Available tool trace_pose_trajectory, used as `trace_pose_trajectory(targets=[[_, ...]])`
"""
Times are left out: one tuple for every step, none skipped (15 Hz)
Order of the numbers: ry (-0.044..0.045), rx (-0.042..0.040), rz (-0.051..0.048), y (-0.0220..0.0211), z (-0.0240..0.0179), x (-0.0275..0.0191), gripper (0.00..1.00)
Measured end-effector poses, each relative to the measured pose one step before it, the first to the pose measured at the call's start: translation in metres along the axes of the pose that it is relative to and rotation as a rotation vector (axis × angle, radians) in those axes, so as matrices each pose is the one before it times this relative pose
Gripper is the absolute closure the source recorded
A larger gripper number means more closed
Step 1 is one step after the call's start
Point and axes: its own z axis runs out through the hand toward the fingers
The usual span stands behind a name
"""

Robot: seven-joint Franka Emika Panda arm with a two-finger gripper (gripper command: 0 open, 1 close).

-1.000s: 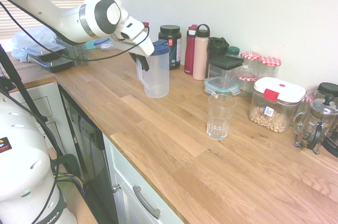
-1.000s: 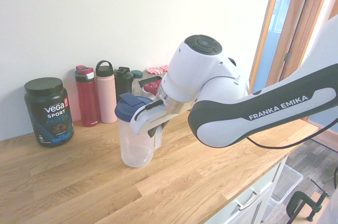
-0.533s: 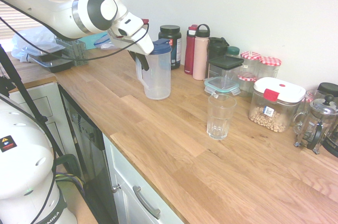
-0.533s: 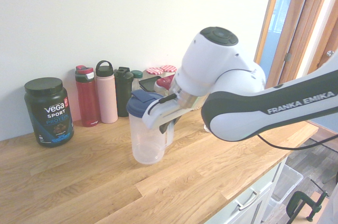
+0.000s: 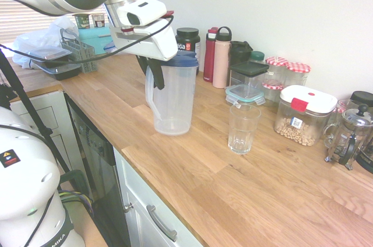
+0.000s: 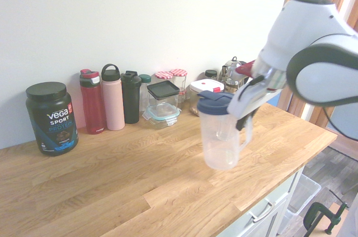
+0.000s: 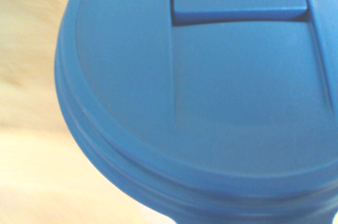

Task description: Pour me some water

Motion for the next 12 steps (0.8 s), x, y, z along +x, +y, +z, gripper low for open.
trace_pose_trajectory(targets=[[-0.03116, -0.00552, -0.01722, 0.03472, -0.00384, 0.01505, 1.0], [-0.02969, -0.01166, -0.02607, 0.0373, 0.00154, 0.01373, 1.0], [-0.02628, -0.00701, -0.0257, 0.03755, 0.0065, 0.01389, 1.0], [-0.0139, -0.00344, -0.02281, 0.03262, 0.00749, 0.01177, 1.0], [-0.00823, 0.00837, -0.01712, 0.02803, 0.00677, 0.01041, 1.0], [0.00487, 0.00442, -0.01207, 0.02126, 0.00038, 0.01159, 1.0], [0.00811, -0.00875, -0.00571, 0.01706, -0.00127, 0.01529, 1.0], [0.00487, -0.0059, -0.00564, 0.00285, -0.00306, 0.01631, 1.0], [-0.0011, 0.00164, -0.01055, -0.00515, -0.00345, 0.01736, 1.0], [-0.00694, -0.01232, -0.01416, -0.00991, -0.00519, 0.0183, 1.0], [-0.00825, -0.01178, -0.02301, -0.01884, -0.00423, 0.018, 1.0], [-0.01757, -0.01819, -0.01896, -0.02394, -0.00306, 0.01621, 1.0]])
